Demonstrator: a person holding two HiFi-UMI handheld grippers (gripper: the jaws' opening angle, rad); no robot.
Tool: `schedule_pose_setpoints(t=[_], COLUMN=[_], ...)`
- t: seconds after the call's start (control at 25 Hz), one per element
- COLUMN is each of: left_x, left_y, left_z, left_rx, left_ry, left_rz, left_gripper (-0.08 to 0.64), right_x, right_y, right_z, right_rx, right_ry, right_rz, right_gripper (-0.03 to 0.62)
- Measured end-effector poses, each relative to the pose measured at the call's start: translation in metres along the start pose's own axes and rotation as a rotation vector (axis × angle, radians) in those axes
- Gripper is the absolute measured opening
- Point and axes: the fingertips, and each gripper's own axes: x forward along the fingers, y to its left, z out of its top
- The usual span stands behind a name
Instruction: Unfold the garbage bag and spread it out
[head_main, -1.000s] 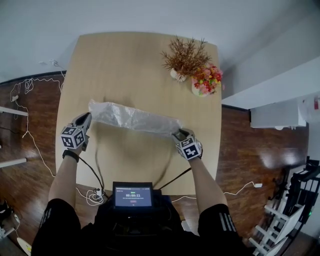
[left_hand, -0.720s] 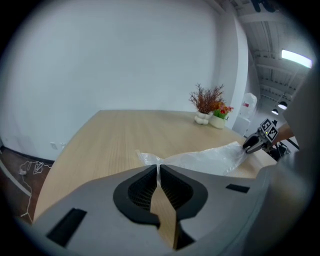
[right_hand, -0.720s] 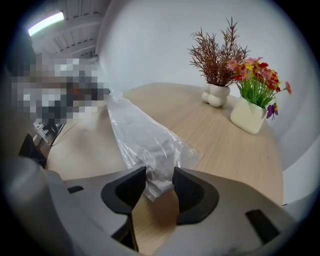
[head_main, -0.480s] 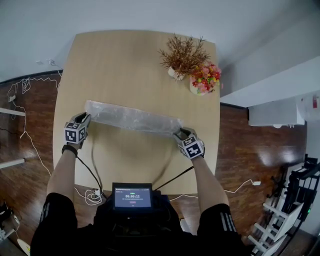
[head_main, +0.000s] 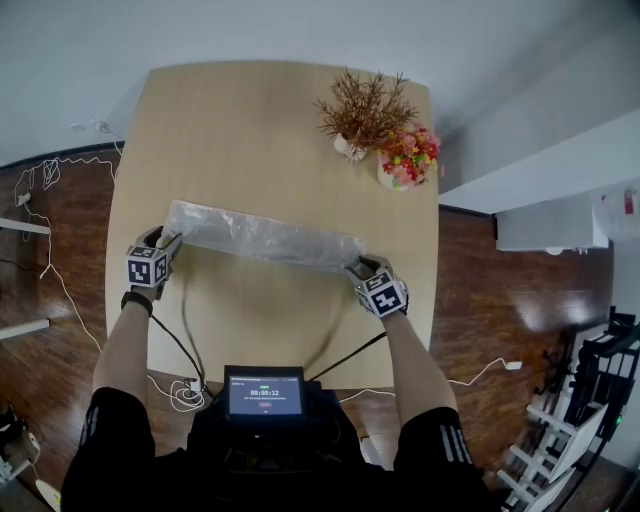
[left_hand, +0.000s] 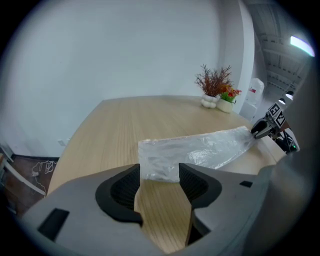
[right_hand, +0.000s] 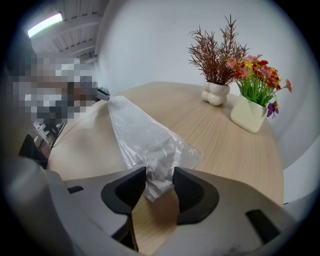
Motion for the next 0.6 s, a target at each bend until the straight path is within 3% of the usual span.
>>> schedule_pose_setpoints(t=[0.32,0.48,0.6], left_x=[-0.013,-0.015,-0.007], left_y=[0.005,-0.038,-0.083], left_z=[0.027,0.072,0.101], left_rx=[0.043,0.223,0.339], left_ry=[-0.088,-0.148,-0.158], left_rz=[0.064,-0.003,-0.086], left_gripper=[0.29,0.285,0.23], right_x=[0.001,0.0,0.0], right_y=[0.0,-0.001,0.0], right_z=[0.001,0.0,0.001], right_rx=[0.008,0.006,0.006], right_ry=[0.0,0.001,0.0], right_rz=[-0.002,-0.005,-0.007], right_gripper=[0.204,0.204,0.205])
